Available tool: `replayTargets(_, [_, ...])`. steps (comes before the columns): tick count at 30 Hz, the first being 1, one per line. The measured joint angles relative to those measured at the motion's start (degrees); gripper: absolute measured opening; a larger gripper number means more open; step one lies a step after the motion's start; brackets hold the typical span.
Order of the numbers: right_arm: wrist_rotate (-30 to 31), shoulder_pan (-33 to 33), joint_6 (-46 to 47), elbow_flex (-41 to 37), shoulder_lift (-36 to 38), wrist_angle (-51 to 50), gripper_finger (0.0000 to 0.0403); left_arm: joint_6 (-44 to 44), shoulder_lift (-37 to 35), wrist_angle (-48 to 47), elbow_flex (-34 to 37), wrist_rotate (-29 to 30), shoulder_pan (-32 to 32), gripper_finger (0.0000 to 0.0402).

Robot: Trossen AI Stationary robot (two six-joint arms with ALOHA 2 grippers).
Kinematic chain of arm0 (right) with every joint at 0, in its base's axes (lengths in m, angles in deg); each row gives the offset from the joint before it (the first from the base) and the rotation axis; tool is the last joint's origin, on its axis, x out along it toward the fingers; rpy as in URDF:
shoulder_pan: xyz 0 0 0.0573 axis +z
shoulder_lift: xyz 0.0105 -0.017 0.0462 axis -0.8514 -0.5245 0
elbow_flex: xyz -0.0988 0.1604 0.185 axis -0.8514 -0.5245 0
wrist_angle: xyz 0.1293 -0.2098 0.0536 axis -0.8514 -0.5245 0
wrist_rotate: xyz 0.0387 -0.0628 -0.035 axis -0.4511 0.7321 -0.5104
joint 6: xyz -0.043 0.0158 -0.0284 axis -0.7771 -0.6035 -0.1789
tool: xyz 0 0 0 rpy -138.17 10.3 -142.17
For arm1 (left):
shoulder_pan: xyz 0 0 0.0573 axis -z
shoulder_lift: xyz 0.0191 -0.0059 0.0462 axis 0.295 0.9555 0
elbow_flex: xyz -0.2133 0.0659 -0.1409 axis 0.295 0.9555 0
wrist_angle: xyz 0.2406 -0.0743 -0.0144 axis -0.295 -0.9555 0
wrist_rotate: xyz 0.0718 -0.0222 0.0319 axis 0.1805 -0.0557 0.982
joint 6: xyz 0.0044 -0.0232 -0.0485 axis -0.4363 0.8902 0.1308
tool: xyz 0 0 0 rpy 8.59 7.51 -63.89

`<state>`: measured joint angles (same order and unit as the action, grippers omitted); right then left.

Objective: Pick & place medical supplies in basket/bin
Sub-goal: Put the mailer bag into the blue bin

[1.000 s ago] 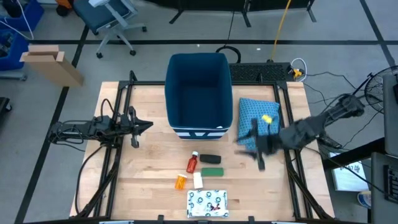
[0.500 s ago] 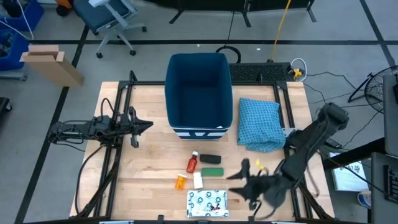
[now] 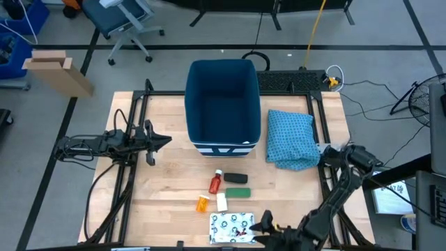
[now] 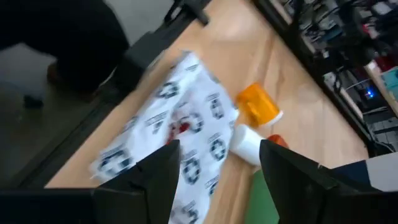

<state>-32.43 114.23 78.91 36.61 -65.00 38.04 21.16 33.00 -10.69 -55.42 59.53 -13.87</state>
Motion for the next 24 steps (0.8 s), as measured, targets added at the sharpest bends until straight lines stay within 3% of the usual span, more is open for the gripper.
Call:
replayTargets(6, [-1.8, 0.3, 4.0, 0.3, -3.3, -1.5, 0.0222, -1.5, 0.0, 0.1, 0.0, 0.1, 0.0, 0.0033])
replayTargets(14, [0.8, -0.3, 4.4, 0.3, -5.8, -2.5, 0.0222, -1.6, 0.0, 0.0, 0.0, 0.1, 0.0, 0.0033])
replayTargets(19, [-1.6, 0.1, 5.3, 0.3, -6.8, -3.9, 0.0221, -1.0, 0.0, -0.1, 0.0, 0.1, 0.0, 0.0033])
replayTargets(24, [-2.3, 0.2, 4.2, 0.3, -7.8, 0.1, 0.0213, 0.0, 0.0, -0.4, 0.0, 0.0, 0.0, 0.0033])
